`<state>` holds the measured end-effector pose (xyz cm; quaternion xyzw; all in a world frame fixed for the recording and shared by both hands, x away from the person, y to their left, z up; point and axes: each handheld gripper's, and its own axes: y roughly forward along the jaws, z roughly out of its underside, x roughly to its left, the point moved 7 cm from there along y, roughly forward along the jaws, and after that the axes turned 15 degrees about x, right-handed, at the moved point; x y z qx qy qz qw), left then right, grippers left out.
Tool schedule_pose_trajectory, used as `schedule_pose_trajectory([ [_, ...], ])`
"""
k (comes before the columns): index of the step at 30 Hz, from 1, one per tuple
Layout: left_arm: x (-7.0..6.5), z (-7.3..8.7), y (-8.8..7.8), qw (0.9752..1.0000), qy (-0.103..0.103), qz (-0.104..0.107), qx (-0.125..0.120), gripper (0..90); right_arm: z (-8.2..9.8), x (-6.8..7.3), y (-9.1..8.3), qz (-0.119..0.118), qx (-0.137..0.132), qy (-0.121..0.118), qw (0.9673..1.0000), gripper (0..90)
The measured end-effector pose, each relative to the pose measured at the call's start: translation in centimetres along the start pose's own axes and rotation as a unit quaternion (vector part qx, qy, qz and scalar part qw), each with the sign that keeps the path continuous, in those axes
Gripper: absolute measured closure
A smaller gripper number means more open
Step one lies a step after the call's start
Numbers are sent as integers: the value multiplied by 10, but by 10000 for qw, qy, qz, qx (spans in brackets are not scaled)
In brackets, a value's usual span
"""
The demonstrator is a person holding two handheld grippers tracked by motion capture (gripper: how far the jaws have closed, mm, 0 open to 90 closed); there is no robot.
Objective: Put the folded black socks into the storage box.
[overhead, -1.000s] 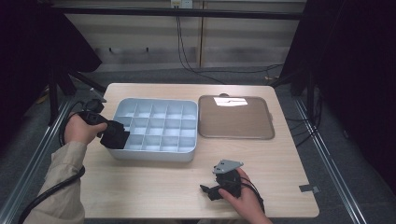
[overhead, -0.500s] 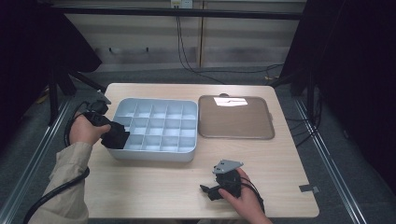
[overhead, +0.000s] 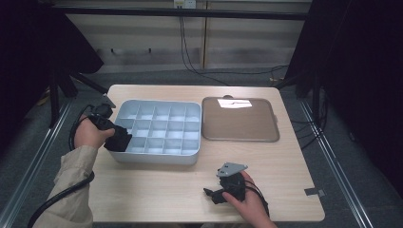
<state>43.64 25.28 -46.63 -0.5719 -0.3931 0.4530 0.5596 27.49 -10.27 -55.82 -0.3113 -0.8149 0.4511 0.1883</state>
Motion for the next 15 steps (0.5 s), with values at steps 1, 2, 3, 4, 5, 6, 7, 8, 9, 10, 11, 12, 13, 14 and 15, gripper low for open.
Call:
schedule_pose_trajectory([
  [1, 0, 0, 1, 10000, -2, -41, 0, 724, 0, 0, 0, 0, 0, 0, 10000, 132],
  [2, -1, 0, 1, 10000, -3, -71, 6, 725, 0, 0, 0, 7, -4, -5, 10000, 132],
  [3, -1, 0, 2, 10000, -6, -84, 19, 726, 0, 0, 0, 8, -4, -5, 10000, 133],
  [4, -1, -1, 2, 9999, -8, -97, 25, 726, 0, 0, 0, 1, 1, -1, 10000, 132],
  [5, -1, -1, 2, 9999, -8, -97, 25, 727, 0, 0, 0, 1, 1, -1, 10000, 132],
  [6, -1, -1, 3, 9999, -22, -118, 40, 727, 0, 0, 0, 11, 2, -4, 10000, 133],
  [7, -2, -1, 3, 9999, -27, -133, 46, 728, 0, 0, 0, 1, 0, 0, 10000, 132],
  [8, -2, -1, 3, 9999, -27, -133, 46, 728, 0, 0, 0, 1, 0, 0, 10000, 132],
  [9, -2, -1, 4, 9999, -49, -144, 49, 728, 0, 0, 0, 6, 6, 1, 10000, 133],
  [10, -2, -1, 4, 9999, -38, -157, 46, 728, 0, 0, 0, 12, 2, -3, 10000, 132],
  [11, -2, -1, 5, 9999, -49, -151, 38, 729, 0, 0, 0, 13, 1, -4, 10000, 132],
  [12, -2, -1, 5, 9999, -51, -141, 46, 729, 0, 0, 0, 7, -3, -6, 10000, 133],
  [13, -2, -1, 5, 9999, -51, -141, 46, 730, 0, 0, 0, 7, -3, -6, 10000, 133],
  [14, -1, 0, 6, 9998, -30, -181, 64, 730, 0, 0, 0, 13, 1, -5, 10000, 133],
  [15, -1, 0, 6, 9998, -30, -181, 64, 730, 0, 0, 0, 13, 1, -5, 10000, 133],
])
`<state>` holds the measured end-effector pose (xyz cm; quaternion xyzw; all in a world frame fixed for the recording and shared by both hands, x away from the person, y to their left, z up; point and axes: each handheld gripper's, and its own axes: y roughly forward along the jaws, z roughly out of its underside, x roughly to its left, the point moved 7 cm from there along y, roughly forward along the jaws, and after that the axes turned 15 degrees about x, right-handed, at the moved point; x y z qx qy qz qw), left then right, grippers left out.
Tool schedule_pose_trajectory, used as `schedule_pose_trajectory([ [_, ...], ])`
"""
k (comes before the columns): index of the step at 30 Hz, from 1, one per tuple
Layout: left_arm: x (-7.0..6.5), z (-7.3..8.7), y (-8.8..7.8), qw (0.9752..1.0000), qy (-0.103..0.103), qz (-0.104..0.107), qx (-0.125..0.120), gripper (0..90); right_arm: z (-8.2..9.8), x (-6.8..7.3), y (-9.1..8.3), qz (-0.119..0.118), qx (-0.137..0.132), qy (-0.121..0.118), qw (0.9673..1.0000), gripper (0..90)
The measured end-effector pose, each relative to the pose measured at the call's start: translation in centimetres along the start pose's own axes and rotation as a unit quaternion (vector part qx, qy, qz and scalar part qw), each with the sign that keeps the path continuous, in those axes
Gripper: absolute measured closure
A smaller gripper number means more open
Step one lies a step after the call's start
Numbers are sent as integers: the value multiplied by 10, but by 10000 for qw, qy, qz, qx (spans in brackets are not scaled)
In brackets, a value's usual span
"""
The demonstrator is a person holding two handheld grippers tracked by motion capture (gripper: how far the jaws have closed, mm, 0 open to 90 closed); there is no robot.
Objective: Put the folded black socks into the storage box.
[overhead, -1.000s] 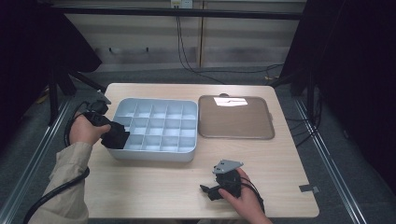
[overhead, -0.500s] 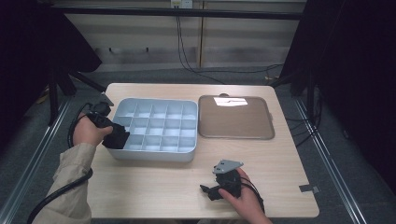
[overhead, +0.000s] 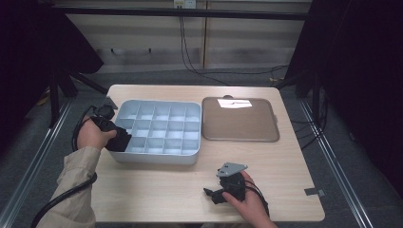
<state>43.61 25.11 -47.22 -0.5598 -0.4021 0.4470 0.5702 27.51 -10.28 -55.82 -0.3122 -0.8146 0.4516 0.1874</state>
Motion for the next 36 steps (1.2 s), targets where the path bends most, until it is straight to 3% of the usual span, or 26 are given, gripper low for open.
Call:
schedule_pose_trajectory([
  [2, -2, 0, 1, 9999, 30, -99, 23, 731, 0, 0, 0, -20, -5, 5, 10000, 132],
  [8, -2, 1, 4, 10000, -8, -71, 33, 731, 0, 0, 0, -18, -1, 4, 10000, 132],
  [15, -4, 0, 6, 9998, -21, -186, 122, 733, 0, 0, 0, -13, 4, 5, 10000, 132],
  [36, -5, 4, 17, 9996, 24, -185, 201, 734, 0, 0, 0, -7, 7, 8, 10000, 131],
])
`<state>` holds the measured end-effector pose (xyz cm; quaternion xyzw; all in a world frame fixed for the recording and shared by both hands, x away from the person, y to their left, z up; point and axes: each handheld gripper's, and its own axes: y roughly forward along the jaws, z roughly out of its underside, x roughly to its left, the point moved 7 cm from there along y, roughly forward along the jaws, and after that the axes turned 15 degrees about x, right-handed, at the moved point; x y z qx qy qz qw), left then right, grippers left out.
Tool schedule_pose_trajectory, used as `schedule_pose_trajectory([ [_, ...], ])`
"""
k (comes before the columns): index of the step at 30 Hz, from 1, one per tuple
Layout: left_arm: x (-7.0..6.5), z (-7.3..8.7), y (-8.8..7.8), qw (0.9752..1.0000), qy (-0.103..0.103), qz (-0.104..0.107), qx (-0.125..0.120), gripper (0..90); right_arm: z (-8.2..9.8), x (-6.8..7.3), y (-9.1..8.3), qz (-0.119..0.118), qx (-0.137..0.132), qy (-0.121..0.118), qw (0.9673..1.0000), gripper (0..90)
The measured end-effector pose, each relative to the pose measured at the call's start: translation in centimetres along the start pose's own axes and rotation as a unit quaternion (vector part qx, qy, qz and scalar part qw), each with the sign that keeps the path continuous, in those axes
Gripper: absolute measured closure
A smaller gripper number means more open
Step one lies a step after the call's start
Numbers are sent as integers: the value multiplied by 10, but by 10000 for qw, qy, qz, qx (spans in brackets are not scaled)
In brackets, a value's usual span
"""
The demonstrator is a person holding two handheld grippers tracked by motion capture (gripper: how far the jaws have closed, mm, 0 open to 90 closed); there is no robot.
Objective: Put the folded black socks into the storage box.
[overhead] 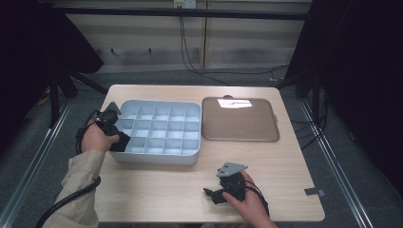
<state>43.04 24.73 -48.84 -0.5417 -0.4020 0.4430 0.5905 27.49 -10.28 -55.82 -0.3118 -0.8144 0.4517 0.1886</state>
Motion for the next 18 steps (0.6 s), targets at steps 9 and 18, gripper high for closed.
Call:
schedule_pose_trajectory([
  [9, -1, 1, 0, 9999, -14, 88, -100, 710, 0, 0, 0, -7, 0, 3, 10000, 131],
  [18, -2, 1, -9, 9999, -59, 38, -93, 653, 0, 0, 0, -6, -9, 1, 10000, 131],
])
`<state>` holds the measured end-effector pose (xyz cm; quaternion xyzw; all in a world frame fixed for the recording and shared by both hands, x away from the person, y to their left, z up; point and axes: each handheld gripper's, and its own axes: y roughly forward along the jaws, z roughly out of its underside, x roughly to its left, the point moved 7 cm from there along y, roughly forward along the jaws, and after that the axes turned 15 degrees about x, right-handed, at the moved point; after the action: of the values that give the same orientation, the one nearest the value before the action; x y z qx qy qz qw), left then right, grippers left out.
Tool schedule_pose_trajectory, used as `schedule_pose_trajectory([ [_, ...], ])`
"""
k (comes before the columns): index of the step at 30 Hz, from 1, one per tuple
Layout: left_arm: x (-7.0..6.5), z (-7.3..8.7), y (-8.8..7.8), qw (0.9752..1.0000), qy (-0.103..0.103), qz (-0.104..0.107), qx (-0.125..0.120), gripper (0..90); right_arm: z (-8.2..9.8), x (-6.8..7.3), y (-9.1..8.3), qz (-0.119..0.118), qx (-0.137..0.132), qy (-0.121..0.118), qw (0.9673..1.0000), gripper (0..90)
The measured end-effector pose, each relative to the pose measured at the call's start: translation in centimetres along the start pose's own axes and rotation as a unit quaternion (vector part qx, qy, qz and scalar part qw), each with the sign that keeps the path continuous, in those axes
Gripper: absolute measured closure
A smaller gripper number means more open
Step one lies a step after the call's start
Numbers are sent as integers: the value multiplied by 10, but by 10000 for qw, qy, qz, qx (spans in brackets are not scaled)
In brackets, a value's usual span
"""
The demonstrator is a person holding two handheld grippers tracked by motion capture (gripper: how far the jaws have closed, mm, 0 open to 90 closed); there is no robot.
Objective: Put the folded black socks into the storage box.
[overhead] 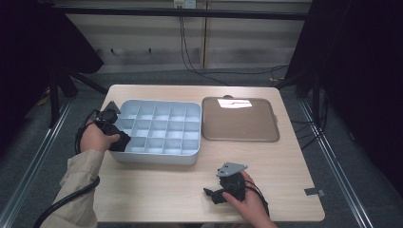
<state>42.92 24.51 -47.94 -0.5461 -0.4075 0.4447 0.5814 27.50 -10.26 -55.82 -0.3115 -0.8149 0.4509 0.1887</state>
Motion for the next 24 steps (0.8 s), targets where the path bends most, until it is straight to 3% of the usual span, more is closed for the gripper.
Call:
schedule_pose_trajectory([
  [5, -1, 0, -8, 10000, -30, -25, 28, 597, 0, 0, 0, -10, 13, 9, 10000, 131],
  [24, 6, -3, -44, 9998, -15, -35, -170, 733, 0, 0, 0, 3, 4, -1, 10000, 131],
])
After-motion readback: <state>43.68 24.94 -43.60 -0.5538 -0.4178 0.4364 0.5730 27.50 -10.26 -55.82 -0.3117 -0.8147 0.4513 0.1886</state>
